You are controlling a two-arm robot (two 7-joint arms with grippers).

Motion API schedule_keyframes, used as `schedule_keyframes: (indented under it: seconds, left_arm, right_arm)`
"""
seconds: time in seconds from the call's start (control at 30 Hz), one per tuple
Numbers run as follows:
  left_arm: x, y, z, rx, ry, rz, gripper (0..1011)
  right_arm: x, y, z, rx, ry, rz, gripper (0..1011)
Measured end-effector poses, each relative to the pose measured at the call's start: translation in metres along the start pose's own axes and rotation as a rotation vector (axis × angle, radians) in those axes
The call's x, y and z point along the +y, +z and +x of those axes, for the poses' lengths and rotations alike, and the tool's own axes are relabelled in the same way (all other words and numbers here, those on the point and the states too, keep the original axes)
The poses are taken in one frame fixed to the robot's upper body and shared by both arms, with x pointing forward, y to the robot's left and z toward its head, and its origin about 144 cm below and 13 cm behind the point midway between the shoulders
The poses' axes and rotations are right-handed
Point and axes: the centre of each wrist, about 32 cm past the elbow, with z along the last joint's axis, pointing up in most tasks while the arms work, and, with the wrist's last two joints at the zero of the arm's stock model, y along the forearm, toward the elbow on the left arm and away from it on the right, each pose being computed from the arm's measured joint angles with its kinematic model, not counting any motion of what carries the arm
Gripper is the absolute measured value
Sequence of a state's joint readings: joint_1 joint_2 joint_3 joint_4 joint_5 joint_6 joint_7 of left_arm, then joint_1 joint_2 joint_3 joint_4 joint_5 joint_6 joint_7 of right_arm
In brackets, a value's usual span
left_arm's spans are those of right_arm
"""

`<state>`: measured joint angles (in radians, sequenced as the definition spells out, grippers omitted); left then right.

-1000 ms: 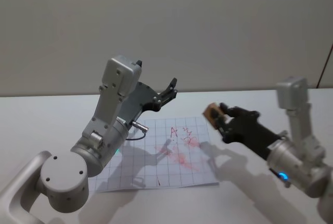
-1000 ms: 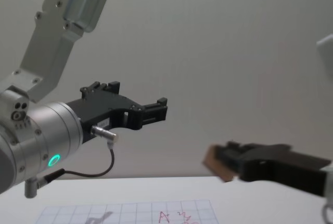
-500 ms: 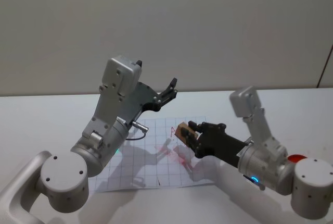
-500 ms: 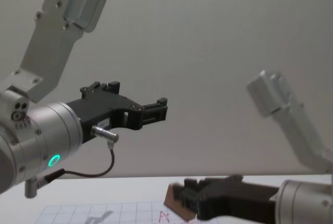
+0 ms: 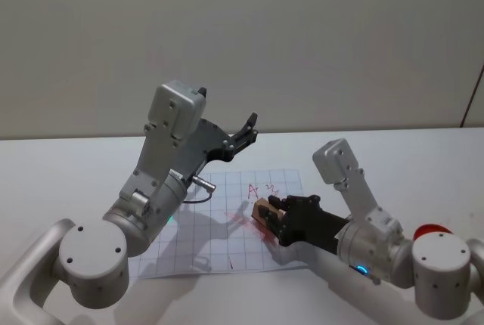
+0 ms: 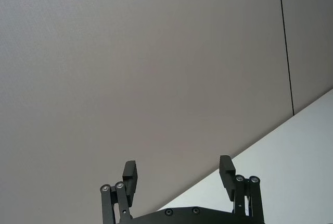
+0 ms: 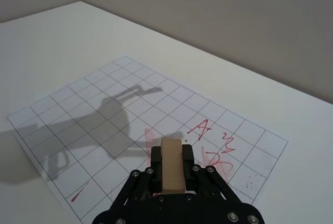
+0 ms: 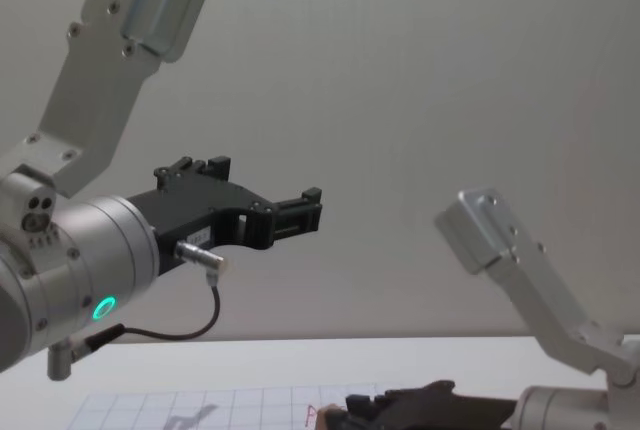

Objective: Use the one hand to pick up the stamp and affix it onto the A4 paper.

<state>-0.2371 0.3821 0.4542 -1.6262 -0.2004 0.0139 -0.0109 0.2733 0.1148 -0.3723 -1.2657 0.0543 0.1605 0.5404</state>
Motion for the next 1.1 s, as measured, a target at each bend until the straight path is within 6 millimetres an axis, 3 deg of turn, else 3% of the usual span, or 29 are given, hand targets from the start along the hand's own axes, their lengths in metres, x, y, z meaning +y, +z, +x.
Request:
schedule_keyframes:
  seconds: [1.1]
  left_arm:
    - [0.000,0.000,0.000,0.000,0.000,0.000,1001]
  right_arm:
    - [0.002,-0.012,-0.006,0.016,-0.044,-0.054,220]
